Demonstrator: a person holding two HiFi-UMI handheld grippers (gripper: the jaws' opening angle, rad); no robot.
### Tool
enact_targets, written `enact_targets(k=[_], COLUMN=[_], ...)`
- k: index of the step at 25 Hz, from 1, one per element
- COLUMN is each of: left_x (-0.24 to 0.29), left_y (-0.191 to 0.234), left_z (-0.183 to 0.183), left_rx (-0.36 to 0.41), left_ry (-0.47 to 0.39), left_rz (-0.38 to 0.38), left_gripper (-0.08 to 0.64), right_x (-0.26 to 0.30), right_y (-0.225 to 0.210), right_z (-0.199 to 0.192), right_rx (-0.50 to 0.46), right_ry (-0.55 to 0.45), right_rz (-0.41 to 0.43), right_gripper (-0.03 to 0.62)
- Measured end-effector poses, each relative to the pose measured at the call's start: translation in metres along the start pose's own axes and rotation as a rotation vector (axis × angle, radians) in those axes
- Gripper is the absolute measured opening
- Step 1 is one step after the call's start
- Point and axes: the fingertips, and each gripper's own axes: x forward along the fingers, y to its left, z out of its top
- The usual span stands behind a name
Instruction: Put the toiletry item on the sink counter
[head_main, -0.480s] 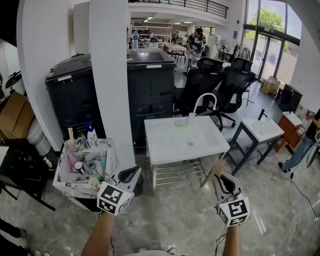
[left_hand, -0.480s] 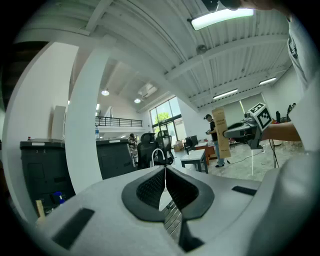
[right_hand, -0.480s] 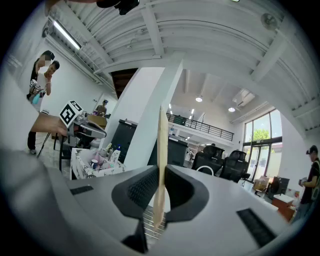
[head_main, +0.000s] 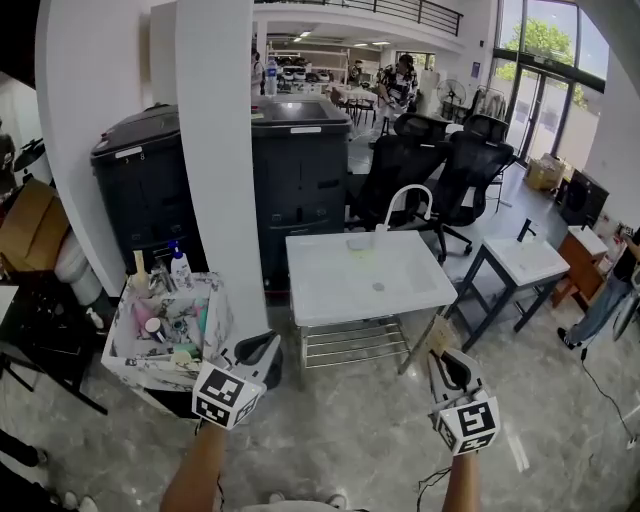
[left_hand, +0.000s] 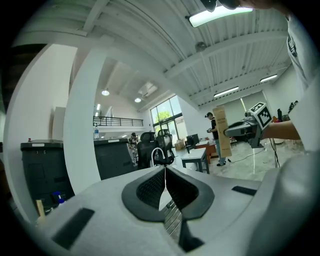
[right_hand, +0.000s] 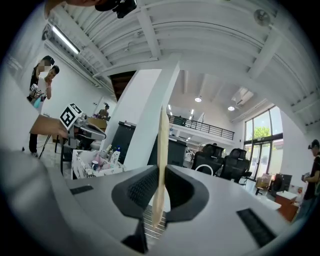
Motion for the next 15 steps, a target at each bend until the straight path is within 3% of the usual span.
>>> enact_targets(k=[15], left_x=[0.051], left_y=[-0.055], left_z=[0.008], left_rx=[-0.022], left_ry=[0.032], left_rz=[0.081], left_gripper=[0.012], right_x=[-0.020], right_y=[-0.086], right_z=[-0.046], right_rx=[0.003], right_ry=[0.006], right_rz=[0.042], right_gripper=[0.040])
